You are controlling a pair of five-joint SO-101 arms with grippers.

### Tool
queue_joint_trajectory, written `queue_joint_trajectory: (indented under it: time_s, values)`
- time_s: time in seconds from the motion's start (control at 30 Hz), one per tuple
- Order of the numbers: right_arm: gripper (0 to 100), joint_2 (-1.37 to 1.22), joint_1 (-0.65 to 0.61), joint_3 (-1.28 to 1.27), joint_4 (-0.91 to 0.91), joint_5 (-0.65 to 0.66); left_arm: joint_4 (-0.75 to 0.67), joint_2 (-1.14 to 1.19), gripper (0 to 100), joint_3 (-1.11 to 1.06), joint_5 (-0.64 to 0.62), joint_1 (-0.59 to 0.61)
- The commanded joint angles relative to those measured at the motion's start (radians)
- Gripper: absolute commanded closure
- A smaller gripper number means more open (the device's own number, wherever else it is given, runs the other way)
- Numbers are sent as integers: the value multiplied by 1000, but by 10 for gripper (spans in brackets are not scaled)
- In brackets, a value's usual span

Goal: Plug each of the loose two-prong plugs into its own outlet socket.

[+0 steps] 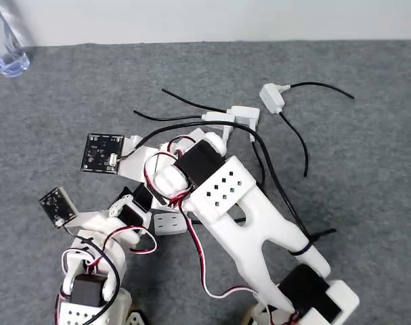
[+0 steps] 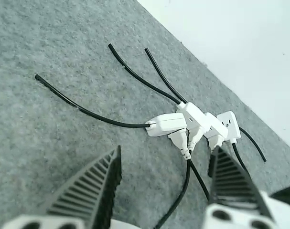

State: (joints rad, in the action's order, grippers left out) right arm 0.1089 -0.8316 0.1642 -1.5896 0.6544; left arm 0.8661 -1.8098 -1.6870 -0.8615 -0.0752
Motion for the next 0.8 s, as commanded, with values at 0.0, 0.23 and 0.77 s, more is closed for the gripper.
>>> queue_joint_trajectory:
  time_s: [0.0,0.23,0.77]
  values:
    - [991,59,-24,101,-1,-11,9,-8,717,4,0,-3]
    - [991,53,-25,157,-21,-11,9,-6,717,4,0,-6]
    - [991,48,-25,158,18,-11,8,-8,717,4,0,-11]
